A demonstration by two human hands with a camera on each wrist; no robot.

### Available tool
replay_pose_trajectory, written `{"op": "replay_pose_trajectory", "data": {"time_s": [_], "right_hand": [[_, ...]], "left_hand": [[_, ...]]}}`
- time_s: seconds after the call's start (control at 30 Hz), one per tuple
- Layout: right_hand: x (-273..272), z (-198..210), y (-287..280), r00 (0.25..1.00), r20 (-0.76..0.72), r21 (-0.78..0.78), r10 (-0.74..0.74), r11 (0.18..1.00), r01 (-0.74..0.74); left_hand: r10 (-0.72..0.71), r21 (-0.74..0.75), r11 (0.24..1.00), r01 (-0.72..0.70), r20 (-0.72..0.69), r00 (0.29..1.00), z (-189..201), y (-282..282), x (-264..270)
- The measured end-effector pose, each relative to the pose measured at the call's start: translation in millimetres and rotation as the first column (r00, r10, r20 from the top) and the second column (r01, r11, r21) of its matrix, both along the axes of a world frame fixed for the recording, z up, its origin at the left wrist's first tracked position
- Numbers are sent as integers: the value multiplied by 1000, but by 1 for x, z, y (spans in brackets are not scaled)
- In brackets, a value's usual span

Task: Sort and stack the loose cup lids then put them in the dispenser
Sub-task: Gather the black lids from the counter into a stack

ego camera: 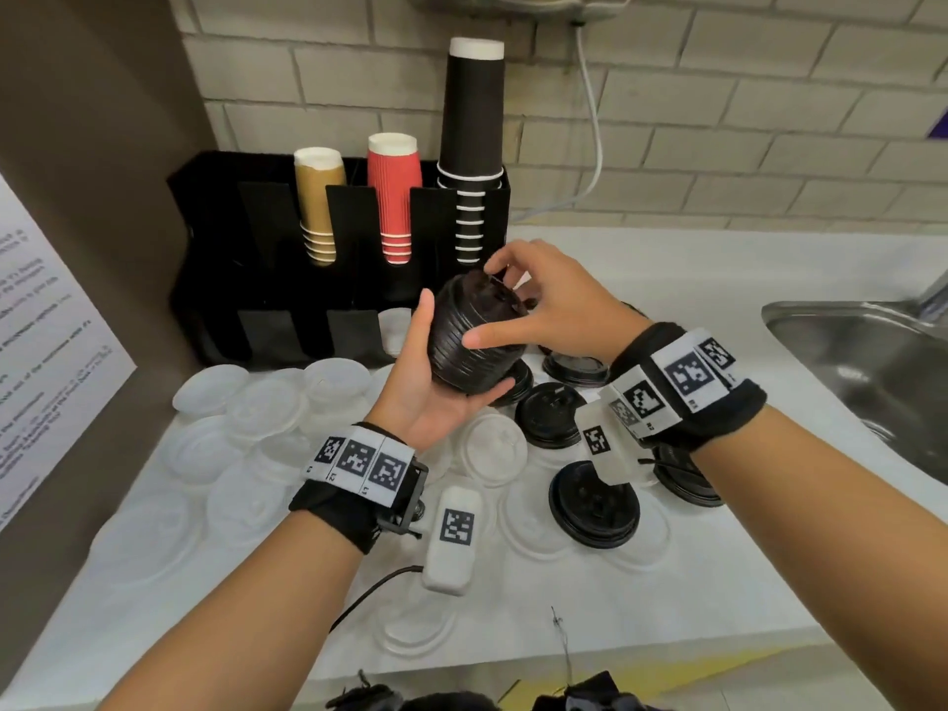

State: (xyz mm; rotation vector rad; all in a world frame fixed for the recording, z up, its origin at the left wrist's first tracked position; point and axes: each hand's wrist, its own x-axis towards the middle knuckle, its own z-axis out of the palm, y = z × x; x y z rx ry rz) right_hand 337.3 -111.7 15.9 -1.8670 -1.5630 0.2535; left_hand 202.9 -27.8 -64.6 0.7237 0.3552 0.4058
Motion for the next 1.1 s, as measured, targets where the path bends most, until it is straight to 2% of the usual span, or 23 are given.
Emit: {"op": "replay_pose_trajectory", "data": {"time_s": [0.07, 0.17, 0.23, 0.3, 0.33, 0.37, 0.4, 0.47, 0.53, 0.6, 0.7, 0.83, 0.97, 1.1], "right_hand": [[-6, 2, 3, 998, 69, 47, 15, 999, -18], [-11, 9, 5, 989, 109, -31, 98, 995, -95], [-9, 14, 7, 990, -13, -7, 139, 990, -140], [-3, 16, 10, 980, -181, 99, 82, 993, -65], [3, 15, 13, 981, -193, 80, 16, 997, 0], [11, 11, 17, 990, -132, -21, -47, 999, 45], [19, 3, 21, 998, -6, -191, -70, 979, 67], [30, -17, 25, 977, 213, -538, 12, 836, 107], [33, -39, 33, 951, 295, -684, 90, 715, 144], [34, -54, 42, 957, 277, -705, 85, 695, 143], [33, -65, 53, 960, 260, -713, 102, 690, 119], [33, -71, 60, 955, 273, -682, 114, 724, 108], [39, -55, 58, 958, 276, -651, 77, 748, 128], [53, -26, 47, 948, 319, -602, -16, 769, 216]], "left_hand": [[12, -77, 997, -7, 73, 997, -1, 0, 1], [20, -105, 994, -6, 137, 990, -5, 4, 1], [35, -105, 994, -18, 165, 986, -8, 10, -2], [49, -118, 993, -27, 185, 981, -11, 18, -6], [51, -123, 992, -28, 192, 980, -13, 21, -9], [49, -122, 992, -25, 198, 979, -14, 24, -12], [45, -119, 993, -21, 205, 978, -15, 26, -15], [28, -101, 995, -5, 226, 974, -15, 30, -20], [3, -52, 999, 10, 245, 970, -13, 33, -24], [-6, -26, 1000, 13, 253, 967, -10, 36, -27], [29, -63, 998, -13, 258, 966, -8, 42, -30], [38, -57, 998, -25, 242, 970, -5, 48, -28], [13, -24, 1000, -8, 240, 971, -6, 48, -25], [9, -27, 1000, -3, 230, 973, -8, 43, -19]]}}
